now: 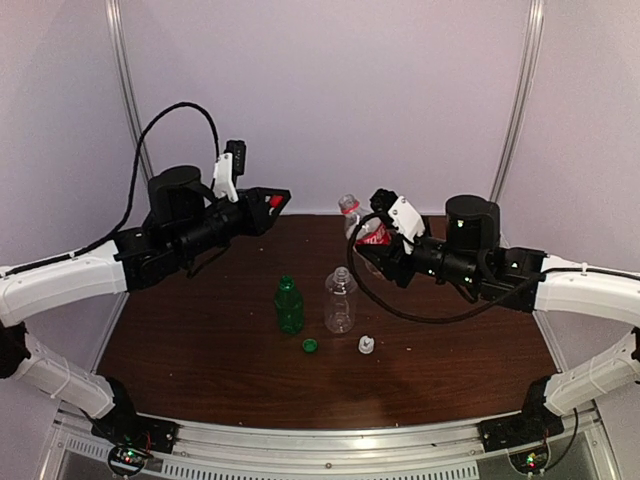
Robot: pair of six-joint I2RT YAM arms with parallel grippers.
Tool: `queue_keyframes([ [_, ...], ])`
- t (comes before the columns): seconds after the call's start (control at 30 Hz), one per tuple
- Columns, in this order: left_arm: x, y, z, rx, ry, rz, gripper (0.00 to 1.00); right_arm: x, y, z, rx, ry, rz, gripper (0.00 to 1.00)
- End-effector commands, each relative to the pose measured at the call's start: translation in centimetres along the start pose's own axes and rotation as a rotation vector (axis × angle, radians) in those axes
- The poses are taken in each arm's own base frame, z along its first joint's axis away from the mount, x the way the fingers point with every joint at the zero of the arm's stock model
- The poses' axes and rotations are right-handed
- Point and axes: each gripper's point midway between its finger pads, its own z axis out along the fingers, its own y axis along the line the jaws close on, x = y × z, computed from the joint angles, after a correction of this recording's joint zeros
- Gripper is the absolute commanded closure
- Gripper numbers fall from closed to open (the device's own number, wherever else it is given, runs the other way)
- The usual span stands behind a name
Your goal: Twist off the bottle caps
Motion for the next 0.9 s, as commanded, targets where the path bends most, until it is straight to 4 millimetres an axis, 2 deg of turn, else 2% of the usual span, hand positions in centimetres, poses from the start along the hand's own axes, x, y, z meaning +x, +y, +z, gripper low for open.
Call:
queue_keyframes([
  [0.0,-0.1,2.8,-3.1,-0.130,-0.006,0.166,0.71,-0.8,0.0,-1.0,-0.016,-0.029,0.029,0.60],
  [0.17,3.6,6.4,-5.6,-0.250,0.085,0.220,0.71,-0.8,0.3,-1.1,-0.051,-0.029,0.051,0.60],
  [0.43,12.9,12.1,-7.9,-0.374,0.219,0.176,0.72,-0.3,0.7,-1.0,-0.075,-0.018,0.074,0.60],
  [0.63,18.2,15.2,-8.5,-0.444,0.292,0.153,0.72,0.1,1.0,-0.6,-0.093,-0.003,0.085,0.60],
  [0.87,23.1,18.1,-9.0,-0.525,0.384,0.146,0.71,0.4,1.2,-0.2,-0.100,0.010,0.095,0.60],
])
